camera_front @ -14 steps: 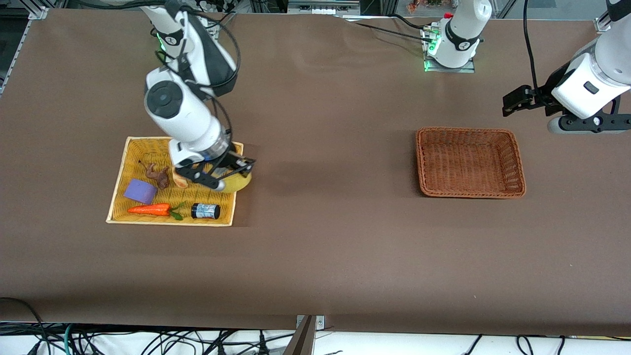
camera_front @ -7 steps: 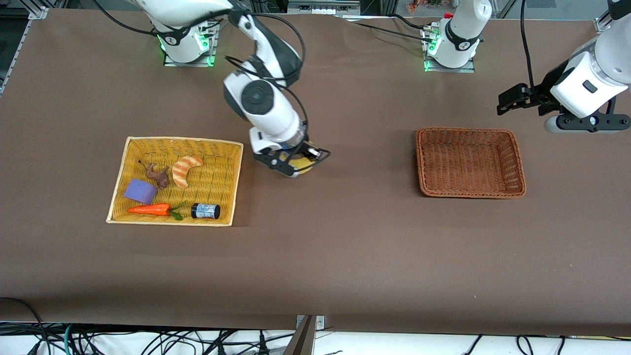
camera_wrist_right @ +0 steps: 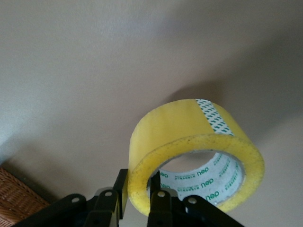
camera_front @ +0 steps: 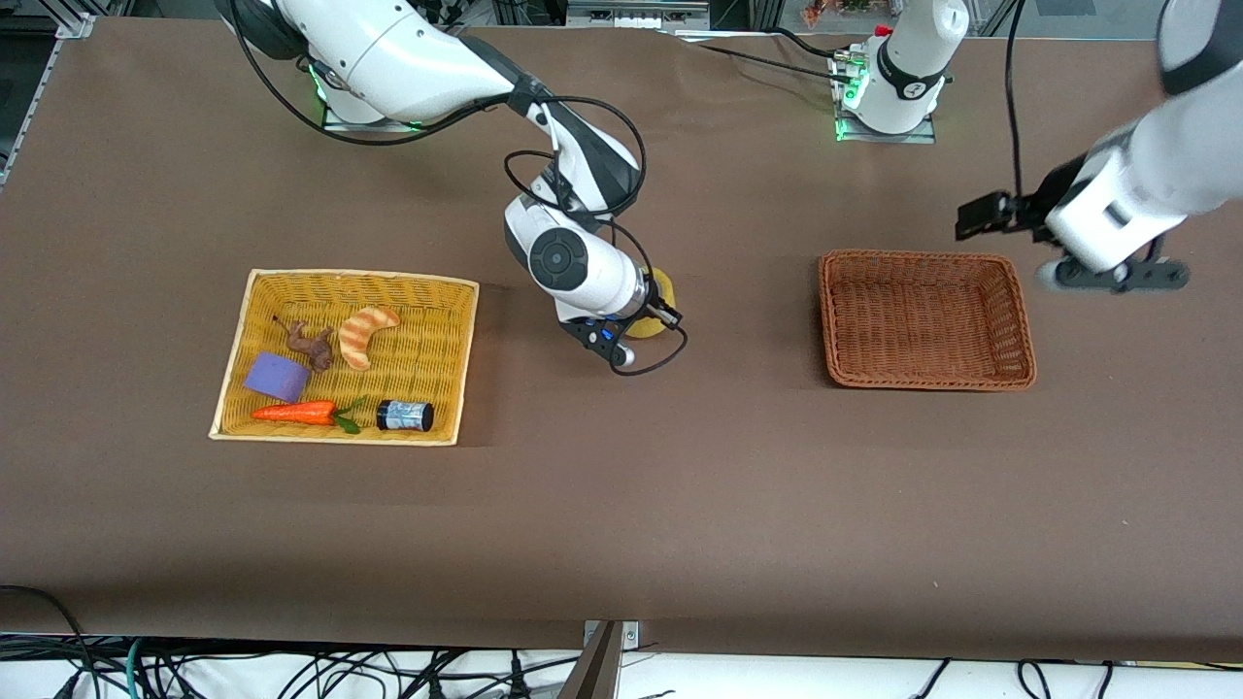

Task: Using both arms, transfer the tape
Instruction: 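Lift the tape with the right gripper while the left gripper approaches, then grasp the tape with the left gripper from the right gripper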

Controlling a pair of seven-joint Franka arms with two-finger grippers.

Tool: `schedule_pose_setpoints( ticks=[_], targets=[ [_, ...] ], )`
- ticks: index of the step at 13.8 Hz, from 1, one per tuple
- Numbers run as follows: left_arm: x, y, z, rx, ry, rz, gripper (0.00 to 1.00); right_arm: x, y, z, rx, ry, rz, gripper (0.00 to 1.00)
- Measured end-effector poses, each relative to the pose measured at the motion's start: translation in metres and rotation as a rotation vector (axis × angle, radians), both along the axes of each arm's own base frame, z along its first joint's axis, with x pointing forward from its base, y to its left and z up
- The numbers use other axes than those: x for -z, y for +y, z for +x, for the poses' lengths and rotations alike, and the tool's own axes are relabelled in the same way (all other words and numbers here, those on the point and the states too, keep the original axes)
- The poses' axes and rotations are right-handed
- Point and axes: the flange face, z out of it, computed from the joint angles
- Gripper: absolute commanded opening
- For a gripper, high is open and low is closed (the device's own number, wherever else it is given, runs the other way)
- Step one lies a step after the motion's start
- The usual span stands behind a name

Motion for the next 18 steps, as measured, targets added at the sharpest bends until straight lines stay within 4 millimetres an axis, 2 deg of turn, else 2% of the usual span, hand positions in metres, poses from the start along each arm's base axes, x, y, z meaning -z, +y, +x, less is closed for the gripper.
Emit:
schedule_pose_setpoints(
  ticks=[2,5,7,8,9,12,14,16,18],
  targets=[
    [0.029,-0.006,0.01,0.04,0.047,-0.002,1.0,0.012,0.005,0.002,0.009,0.015,0.014,0.0],
    [0.036,-0.032,0.008,0.038,0.071,-0.047,1.0,0.039,0.013,-0.001,0.026,0.005,0.032,0.0],
    [0.054,-0.058,0.013,0.011,0.067,-0.068,1.0,0.047,0.016,-0.001,0.029,0.003,0.038,0.0],
    [0.071,-0.079,0.017,0.0,0.058,-0.067,1.0,0.048,0.016,0.0,0.031,0.004,0.039,0.33],
    [0.092,-0.101,0.021,-0.014,0.056,-0.064,1.0,0.049,0.016,0.0,0.032,0.006,0.04,0.99],
    [0.151,-0.162,0.026,-0.066,0.049,-0.054,1.0,0.065,0.016,-0.003,0.024,0.02,0.031,1.0],
    [0.179,-0.195,0.022,-0.084,0.036,-0.049,1.0,0.053,0.02,0.0,0.023,0.005,0.047,1.0],
    [0.195,-0.205,0.019,-0.095,0.03,-0.046,1.0,0.015,0.024,0.005,0.006,-0.013,0.064,1.0],
    [0.205,-0.203,0.018,-0.106,0.017,-0.048,1.0,-0.038,0.025,0.008,-0.024,-0.023,0.066,1.0]
  ],
)
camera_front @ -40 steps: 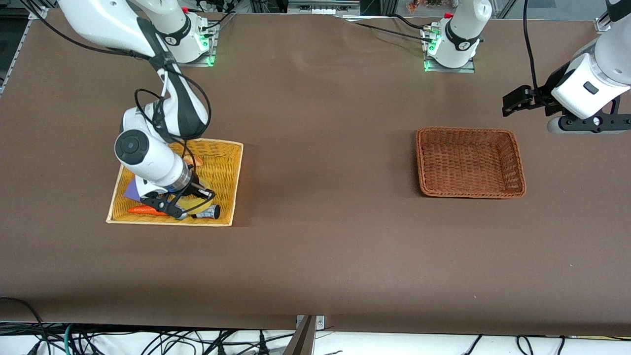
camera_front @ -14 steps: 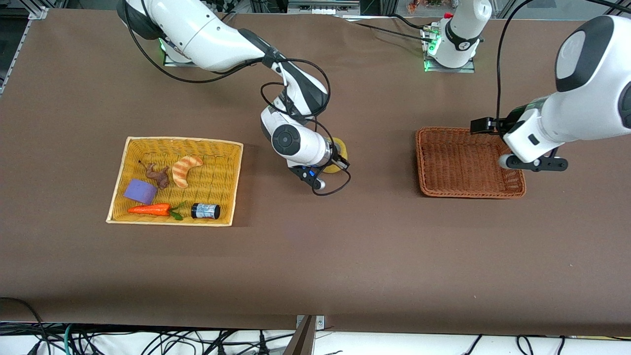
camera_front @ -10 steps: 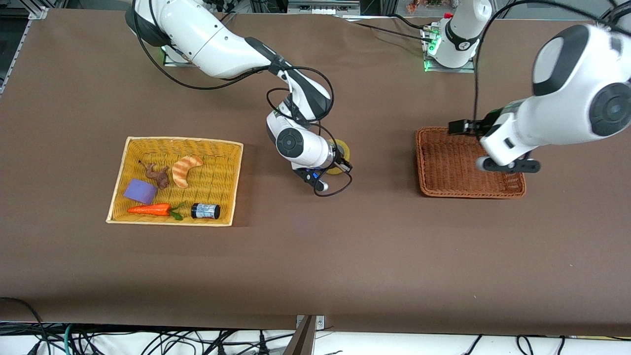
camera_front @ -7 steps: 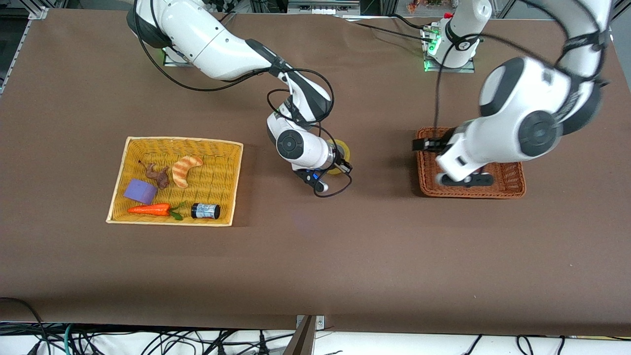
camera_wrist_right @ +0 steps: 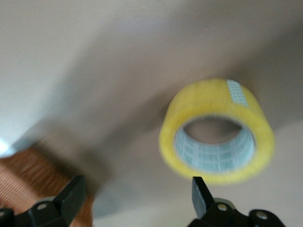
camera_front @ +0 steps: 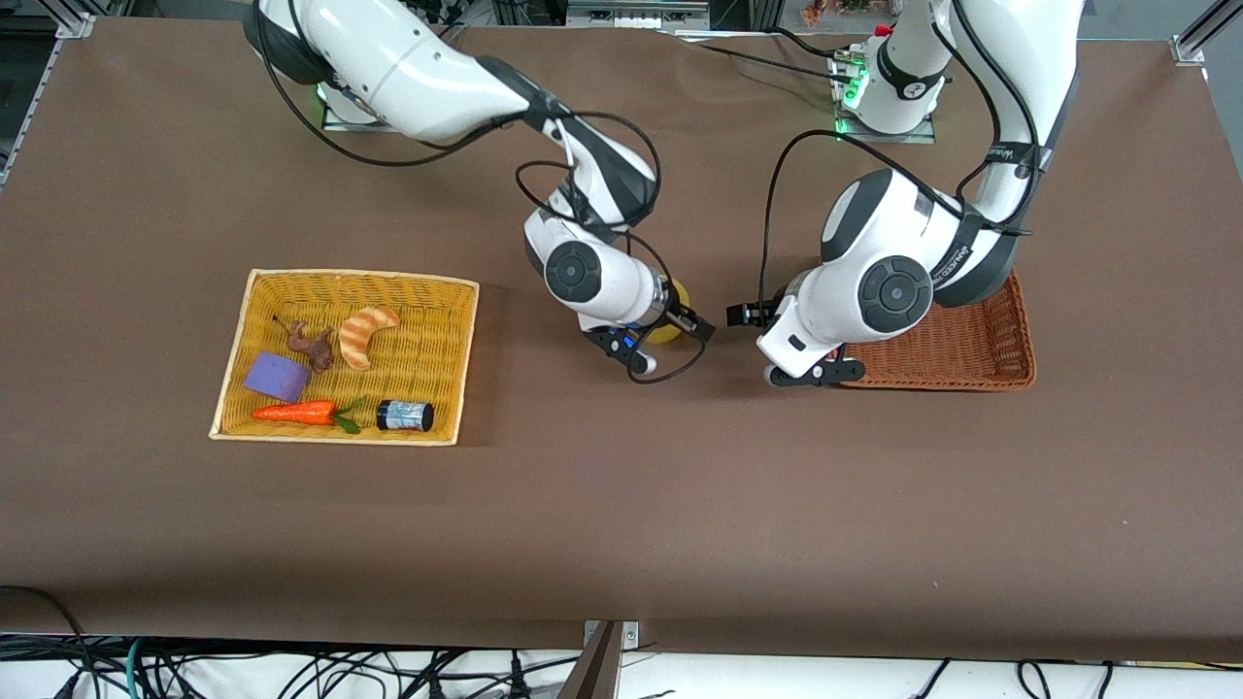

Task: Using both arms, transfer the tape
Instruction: 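Grasp the tape with the left gripper from the right gripper, then open the right gripper and withdraw it toward its rest pose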

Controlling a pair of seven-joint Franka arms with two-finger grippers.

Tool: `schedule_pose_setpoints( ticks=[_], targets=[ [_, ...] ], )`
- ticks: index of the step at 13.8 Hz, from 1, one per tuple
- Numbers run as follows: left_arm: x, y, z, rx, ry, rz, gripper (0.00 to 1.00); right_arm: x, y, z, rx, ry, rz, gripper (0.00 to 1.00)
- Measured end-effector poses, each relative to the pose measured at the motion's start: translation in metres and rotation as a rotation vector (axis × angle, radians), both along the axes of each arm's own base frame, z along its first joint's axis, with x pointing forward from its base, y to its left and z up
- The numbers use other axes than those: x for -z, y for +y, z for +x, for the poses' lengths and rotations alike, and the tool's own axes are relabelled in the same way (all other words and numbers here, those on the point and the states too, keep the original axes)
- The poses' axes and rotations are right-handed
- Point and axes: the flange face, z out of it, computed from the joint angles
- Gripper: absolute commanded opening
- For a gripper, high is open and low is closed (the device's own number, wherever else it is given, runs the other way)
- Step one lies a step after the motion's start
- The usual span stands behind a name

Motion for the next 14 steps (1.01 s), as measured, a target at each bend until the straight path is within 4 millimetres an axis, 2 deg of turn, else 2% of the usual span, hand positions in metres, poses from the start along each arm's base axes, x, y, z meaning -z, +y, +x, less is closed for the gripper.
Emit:
schedule_pose_setpoints(
  ticks=[1,3,5,6,8,10,12,14],
  targets=[
    [0.004,0.0,-0.001,-0.003,-0.004,-0.001,1.0,-0.028,-0.005,0.003,-0.01,-0.012,-0.004,1.0],
    [0.013,-0.003,-0.004,-0.008,-0.015,-0.01,1.0,-0.068,-0.031,0.02,-0.064,-0.076,-0.035,1.0],
    [0.027,-0.011,-0.012,-0.032,-0.018,-0.046,1.0,-0.09,-0.073,0.042,-0.185,-0.135,-0.112,1.0],
    [0.035,-0.015,-0.017,-0.038,-0.024,-0.058,1.0,-0.099,-0.101,0.055,-0.256,-0.151,-0.149,1.0],
    [0.05,-0.028,-0.031,-0.03,-0.032,-0.07,1.0,-0.122,-0.168,0.081,-0.414,-0.163,-0.2,1.0],
    [0.063,-0.049,-0.048,-0.034,-0.043,-0.067,1.0,-0.151,-0.252,0.106,-0.553,-0.179,-0.238,1.0],
    [0.081,-0.076,-0.069,-0.037,-0.055,-0.062,1.0,-0.176,-0.341,0.13,-0.625,-0.206,-0.268,1.0],
    [0.106,-0.097,-0.085,-0.037,-0.066,-0.064,1.0,-0.188,-0.41,0.142,-0.639,-0.207,-0.288,1.0]
  ],
)
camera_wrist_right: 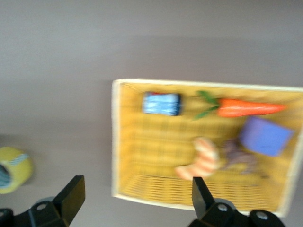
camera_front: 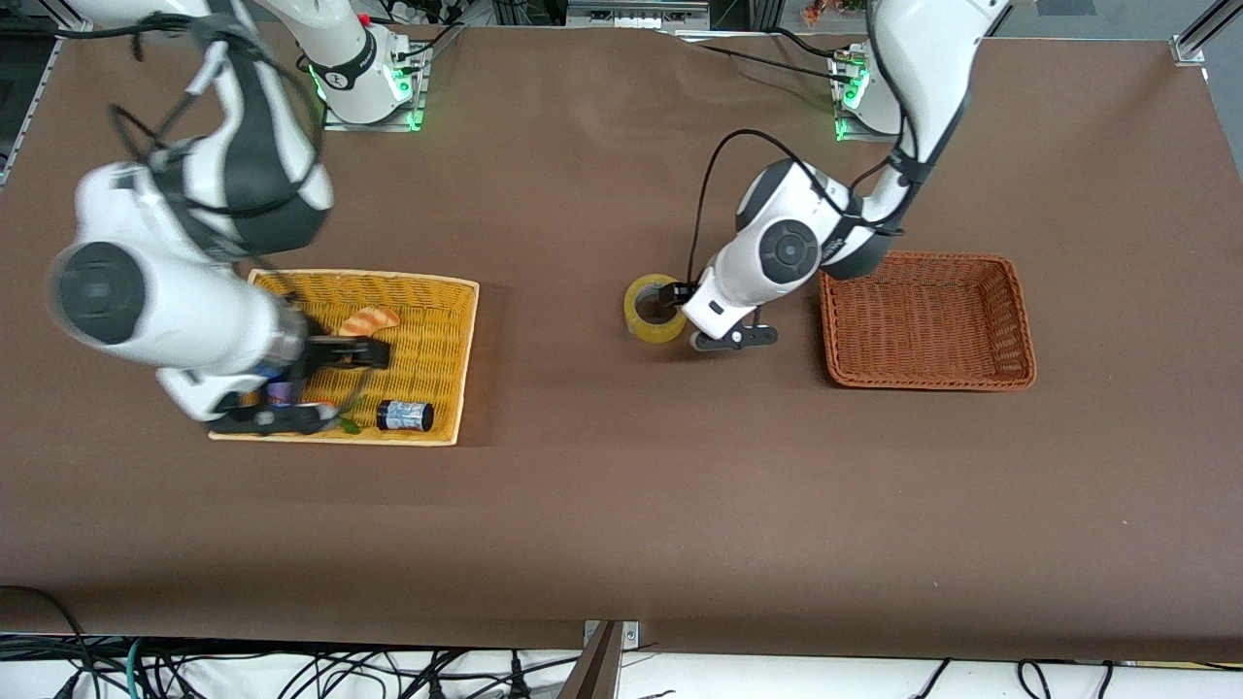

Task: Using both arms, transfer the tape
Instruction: 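Open the right gripper and withdraw it toward its rest pose, then carry the tape with the left gripper and lower it into the basket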

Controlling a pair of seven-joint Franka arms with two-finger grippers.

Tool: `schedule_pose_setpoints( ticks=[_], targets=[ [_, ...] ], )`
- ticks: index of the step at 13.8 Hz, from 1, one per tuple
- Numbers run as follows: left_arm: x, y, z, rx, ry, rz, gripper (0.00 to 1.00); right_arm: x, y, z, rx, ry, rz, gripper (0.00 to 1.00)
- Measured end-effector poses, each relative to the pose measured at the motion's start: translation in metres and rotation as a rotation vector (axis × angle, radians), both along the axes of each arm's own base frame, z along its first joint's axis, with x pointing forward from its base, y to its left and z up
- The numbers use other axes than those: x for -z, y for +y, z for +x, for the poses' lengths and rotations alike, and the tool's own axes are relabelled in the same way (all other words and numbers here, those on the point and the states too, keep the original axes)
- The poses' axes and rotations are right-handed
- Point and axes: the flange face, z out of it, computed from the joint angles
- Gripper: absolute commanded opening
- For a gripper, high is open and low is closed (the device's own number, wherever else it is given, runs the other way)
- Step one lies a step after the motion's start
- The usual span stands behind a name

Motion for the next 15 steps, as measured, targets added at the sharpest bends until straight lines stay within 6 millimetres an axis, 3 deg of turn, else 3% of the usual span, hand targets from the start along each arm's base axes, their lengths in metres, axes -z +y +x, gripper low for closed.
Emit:
schedule_pose_setpoints(
  ticks=[1,3,4,5,6,9,11,13,15],
  targets=[
    [0.013,-0.006,-0.004,-0.005,0.0,0.0,1.0,-0.004,-0.024,0.001,0.008,0.012,-0.011,1.0],
    [0.035,-0.012,-0.009,-0.019,0.001,0.0,0.98,-0.017,-0.05,-0.001,0.018,0.011,-0.026,1.0],
    [0.044,-0.012,-0.01,-0.023,0.005,0.001,0.67,-0.029,-0.057,-0.003,0.016,-0.007,-0.032,1.0],
    [0.049,-0.012,-0.011,-0.025,0.007,0.002,0.12,-0.044,-0.065,-0.006,0.021,-0.03,-0.044,1.0],
    [0.051,-0.011,-0.01,-0.027,0.008,0.003,0.0,-0.059,-0.077,-0.01,0.031,-0.051,-0.054,1.0],
    [0.051,-0.01,-0.01,-0.028,0.009,0.004,0.0,-0.095,-0.142,-0.034,0.09,-0.105,-0.047,1.0],
    [0.052,-0.01,-0.011,-0.023,0.022,0.01,0.0,-0.121,-0.188,-0.062,0.144,-0.138,-0.042,1.0],
    [0.05,-0.009,-0.011,-0.022,0.025,0.012,0.0,-0.139,-0.205,-0.095,0.166,-0.137,-0.037,1.0],
    [0.041,-0.006,-0.008,-0.019,0.038,0.02,0.0,-0.145,-0.194,-0.117,0.149,-0.116,-0.031,1.0]
  ],
)
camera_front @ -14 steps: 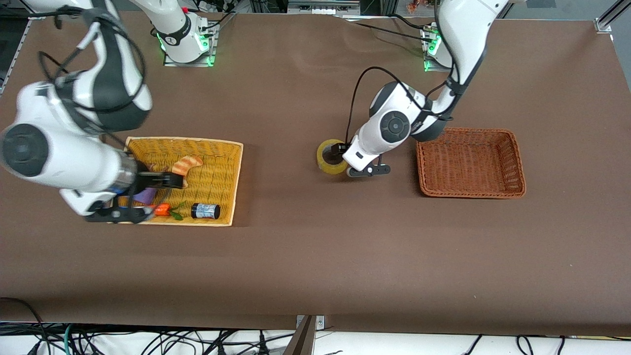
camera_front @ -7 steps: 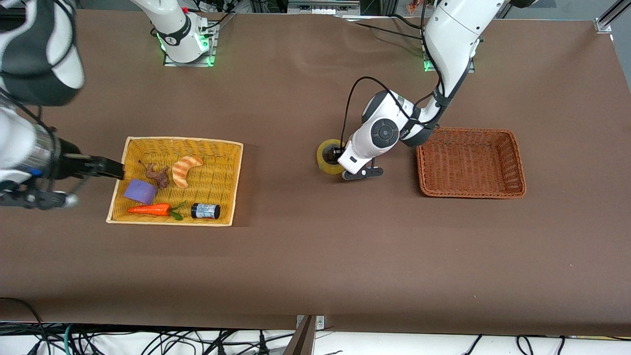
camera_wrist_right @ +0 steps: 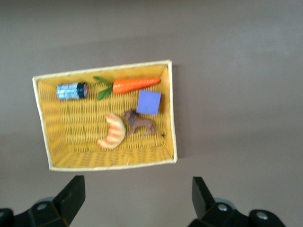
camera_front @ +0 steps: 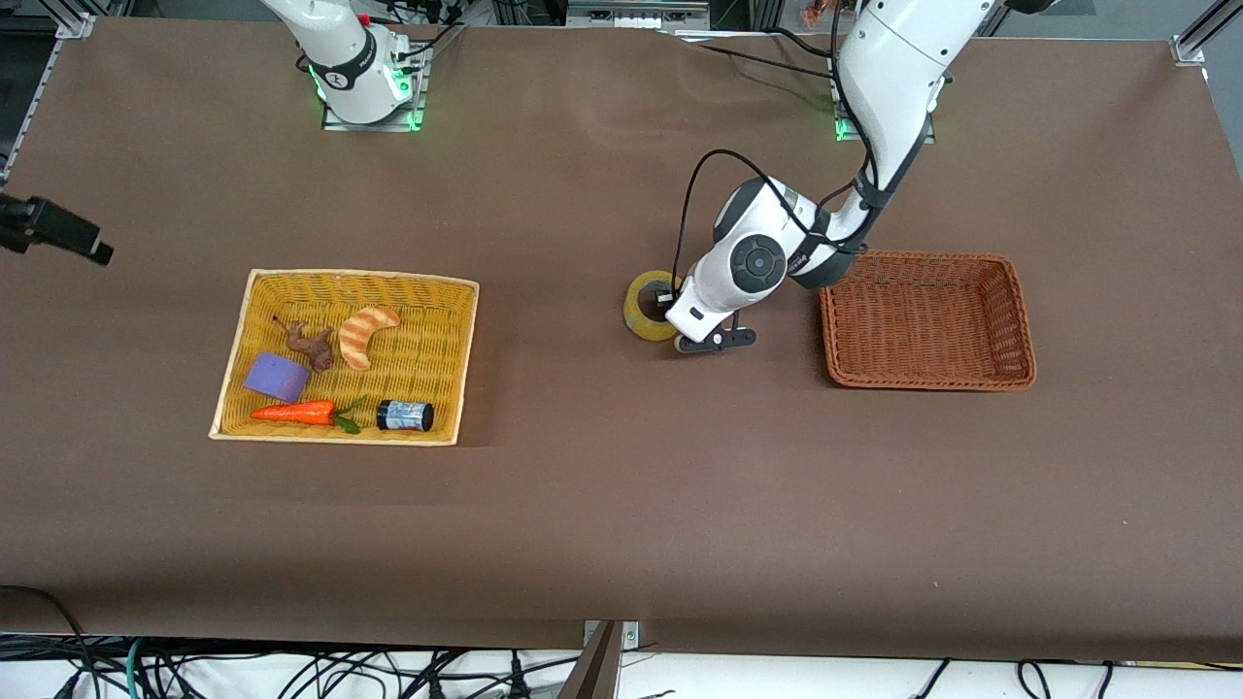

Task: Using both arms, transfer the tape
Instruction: 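Carry the tape with the left gripper and lower it into the basket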

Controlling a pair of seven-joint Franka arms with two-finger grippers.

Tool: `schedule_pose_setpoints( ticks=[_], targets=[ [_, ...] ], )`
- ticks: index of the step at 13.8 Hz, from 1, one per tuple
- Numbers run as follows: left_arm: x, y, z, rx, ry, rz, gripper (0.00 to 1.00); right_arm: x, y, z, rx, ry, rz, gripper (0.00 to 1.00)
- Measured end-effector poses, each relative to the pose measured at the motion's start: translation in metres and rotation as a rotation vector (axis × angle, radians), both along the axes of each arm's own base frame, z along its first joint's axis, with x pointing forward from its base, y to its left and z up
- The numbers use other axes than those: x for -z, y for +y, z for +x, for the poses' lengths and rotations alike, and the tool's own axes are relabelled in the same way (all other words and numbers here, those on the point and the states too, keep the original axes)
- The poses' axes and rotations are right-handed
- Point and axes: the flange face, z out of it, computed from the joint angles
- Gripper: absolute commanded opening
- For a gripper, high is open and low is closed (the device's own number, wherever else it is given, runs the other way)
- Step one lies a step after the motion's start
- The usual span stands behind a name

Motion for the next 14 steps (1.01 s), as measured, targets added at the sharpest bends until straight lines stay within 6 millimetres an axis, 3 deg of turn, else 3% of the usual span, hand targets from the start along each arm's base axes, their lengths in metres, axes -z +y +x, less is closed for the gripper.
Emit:
schedule_pose_setpoints(
  ticks=[2,3,5,8,10,12,14],
  targets=[
    [-0.026,0.012,0.011,0.012,0.014,0.006,0.0,-0.002,0.024,-0.007,-0.06,0.001,-0.008,1.0],
    [-0.045,0.028,0.021,0.027,0.017,0.003,0.0,-0.003,0.032,-0.007,-0.084,0.002,-0.022,1.0],
    [-0.084,0.091,0.049,0.082,0.035,-0.014,0.0,0.0,0.036,-0.007,-0.1,0.008,-0.031,1.0],
    [-0.125,0.208,0.078,0.174,0.054,-0.047,0.0,0.008,0.029,-0.003,-0.103,0.018,-0.029,1.0],
    [-0.138,0.263,0.083,0.235,0.055,0.028,0.0,0.012,0.028,0.003,-0.103,0.018,-0.028,1.0],
    [-0.136,0.294,0.085,0.268,0.062,0.085,0.0,0.014,0.028,0.008,-0.104,0.016,-0.028,1.0],
    [-0.118,0.313,0.084,0.308,0.085,0.151,0.0,0.015,0.025,0.012,-0.1,0.01,-0.028,1.0]
  ],
)
